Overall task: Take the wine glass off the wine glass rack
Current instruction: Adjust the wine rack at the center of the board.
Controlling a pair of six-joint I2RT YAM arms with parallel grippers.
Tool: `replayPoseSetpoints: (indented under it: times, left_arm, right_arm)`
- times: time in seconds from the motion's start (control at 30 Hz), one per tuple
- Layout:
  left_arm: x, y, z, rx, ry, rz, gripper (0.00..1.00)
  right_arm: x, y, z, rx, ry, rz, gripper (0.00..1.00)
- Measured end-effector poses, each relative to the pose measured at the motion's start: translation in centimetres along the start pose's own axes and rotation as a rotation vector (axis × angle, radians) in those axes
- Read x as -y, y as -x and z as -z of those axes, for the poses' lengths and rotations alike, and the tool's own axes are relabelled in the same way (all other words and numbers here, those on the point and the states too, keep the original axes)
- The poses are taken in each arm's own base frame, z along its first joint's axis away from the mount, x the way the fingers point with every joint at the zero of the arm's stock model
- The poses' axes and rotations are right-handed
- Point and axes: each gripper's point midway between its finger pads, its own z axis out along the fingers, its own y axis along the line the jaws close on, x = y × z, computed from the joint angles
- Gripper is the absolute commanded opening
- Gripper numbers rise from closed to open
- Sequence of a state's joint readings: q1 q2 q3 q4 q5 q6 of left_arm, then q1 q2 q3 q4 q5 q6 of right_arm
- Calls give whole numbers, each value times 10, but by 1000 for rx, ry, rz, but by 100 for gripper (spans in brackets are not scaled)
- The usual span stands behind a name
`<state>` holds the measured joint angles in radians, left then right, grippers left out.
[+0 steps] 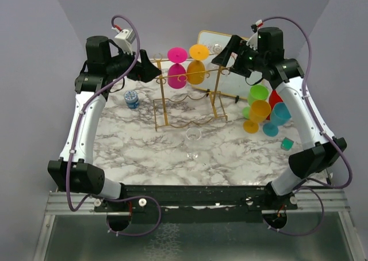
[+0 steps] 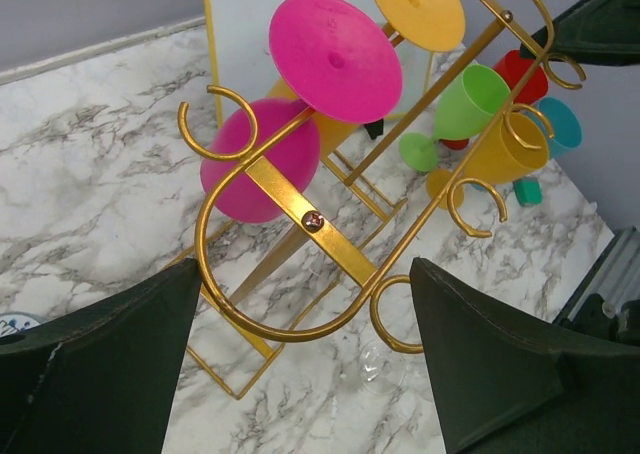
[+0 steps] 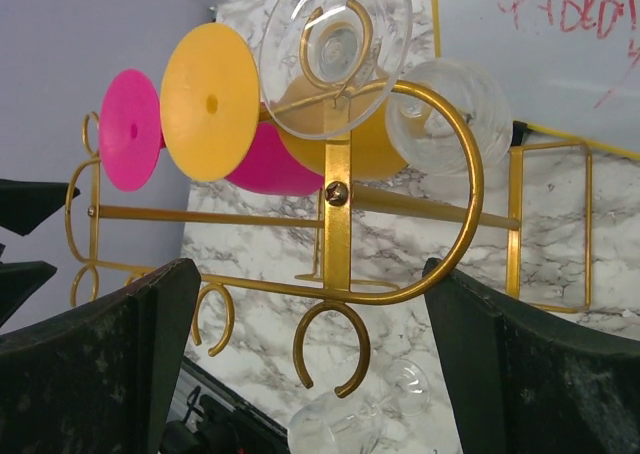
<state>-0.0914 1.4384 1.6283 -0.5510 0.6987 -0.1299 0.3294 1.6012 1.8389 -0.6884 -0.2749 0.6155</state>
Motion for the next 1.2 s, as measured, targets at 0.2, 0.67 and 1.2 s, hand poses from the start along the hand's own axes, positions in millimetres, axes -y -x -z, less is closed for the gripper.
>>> replayPoseSetpoints:
  times: [0.2, 0.67, 1.2]
  left_arm:
    - [9, -1, 2, -6, -54, 8, 84]
    - [48, -16, 22, -22, -180, 55, 84]
    - [69, -24, 50, 3, -175, 38, 84]
  right_arm:
    - [0, 4, -11, -29, -5, 19, 100]
    - [-5, -14, -20, -115, 61, 8, 100]
    - [-7, -52, -3, -180, 148, -18, 100]
